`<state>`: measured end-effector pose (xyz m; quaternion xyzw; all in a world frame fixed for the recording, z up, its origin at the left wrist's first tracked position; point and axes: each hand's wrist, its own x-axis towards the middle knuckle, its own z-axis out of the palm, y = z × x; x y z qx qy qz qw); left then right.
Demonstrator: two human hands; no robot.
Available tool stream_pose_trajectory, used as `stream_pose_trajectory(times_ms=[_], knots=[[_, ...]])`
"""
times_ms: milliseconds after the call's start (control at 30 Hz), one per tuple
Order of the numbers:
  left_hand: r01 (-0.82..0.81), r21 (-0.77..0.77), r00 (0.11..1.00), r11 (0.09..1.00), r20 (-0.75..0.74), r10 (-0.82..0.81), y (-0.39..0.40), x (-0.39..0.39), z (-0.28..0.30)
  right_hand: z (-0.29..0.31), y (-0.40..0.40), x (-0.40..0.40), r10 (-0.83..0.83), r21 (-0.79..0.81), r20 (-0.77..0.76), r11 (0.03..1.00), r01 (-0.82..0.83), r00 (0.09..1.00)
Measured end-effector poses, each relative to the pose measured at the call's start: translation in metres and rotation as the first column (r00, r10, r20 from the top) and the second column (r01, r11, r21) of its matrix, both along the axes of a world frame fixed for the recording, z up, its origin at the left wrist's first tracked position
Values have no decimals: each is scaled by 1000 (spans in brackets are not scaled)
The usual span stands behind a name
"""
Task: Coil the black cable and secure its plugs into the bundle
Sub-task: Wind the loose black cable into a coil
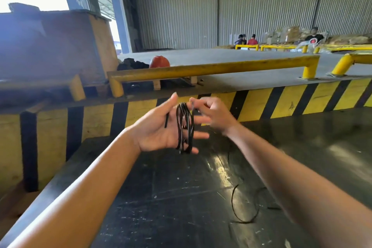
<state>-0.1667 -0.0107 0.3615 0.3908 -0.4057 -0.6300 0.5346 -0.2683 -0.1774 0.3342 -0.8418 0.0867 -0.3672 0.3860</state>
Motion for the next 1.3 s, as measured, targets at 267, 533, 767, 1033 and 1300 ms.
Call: stream_pose_trajectory(times_ms=[267,533,767,1033,1300], knots=[[-638,-270,751,721,-15,660,-17,19,19,-55,55,3,89,-26,-345,994,-105,934],[-511,27,628,859,693,352,6,50,-43,10,-2,-14,-46,-361,-369,927,-97,928],[-130,93,984,987,134,117,10,7,-15,11,-25,-4,-13,-67,-223,998,-2,975],[-526,-162,850,835,-117,513,-17,14,6,-82,71,-2,172,-80,-616,957,-278,769],[-461,114,738,880,601,308,7,57,-51,24,8,-36,16,-347,-526,909,-231,851]])
